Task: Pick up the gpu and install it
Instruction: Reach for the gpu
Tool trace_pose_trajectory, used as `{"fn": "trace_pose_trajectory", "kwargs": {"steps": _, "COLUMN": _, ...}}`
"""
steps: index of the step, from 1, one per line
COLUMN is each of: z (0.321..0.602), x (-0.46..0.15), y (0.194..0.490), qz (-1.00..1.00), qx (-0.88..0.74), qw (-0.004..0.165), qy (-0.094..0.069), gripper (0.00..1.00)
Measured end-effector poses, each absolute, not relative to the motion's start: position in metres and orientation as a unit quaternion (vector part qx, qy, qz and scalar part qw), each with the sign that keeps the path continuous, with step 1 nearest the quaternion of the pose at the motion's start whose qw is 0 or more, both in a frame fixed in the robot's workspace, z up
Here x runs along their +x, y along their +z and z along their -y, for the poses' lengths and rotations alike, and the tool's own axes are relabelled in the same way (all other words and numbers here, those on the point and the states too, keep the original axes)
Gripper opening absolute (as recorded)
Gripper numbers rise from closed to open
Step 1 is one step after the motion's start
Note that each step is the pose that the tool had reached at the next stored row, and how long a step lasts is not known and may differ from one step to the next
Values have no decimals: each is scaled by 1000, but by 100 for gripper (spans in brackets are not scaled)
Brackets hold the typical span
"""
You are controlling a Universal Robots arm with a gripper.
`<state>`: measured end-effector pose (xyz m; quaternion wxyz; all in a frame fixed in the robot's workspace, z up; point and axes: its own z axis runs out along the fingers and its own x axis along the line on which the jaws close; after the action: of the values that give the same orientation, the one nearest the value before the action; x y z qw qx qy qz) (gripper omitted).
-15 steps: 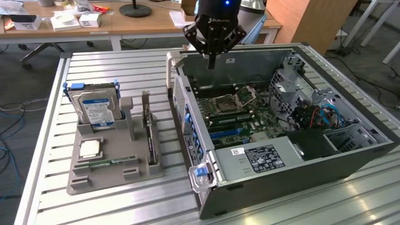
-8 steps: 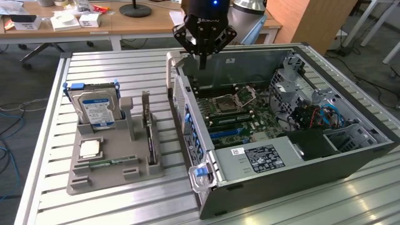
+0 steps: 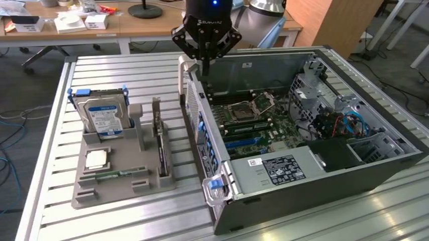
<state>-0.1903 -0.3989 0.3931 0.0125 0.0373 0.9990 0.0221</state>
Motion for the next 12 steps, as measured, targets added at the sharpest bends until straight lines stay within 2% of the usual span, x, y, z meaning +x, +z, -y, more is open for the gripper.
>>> {"fn": "trace_pose_trajectory", "kwargs": {"steps": 12, "z": 399, "x": -227, "y": 392, "qz": -999, "qx": 37, "qw": 12, "qy": 22, "gripper": 10}}
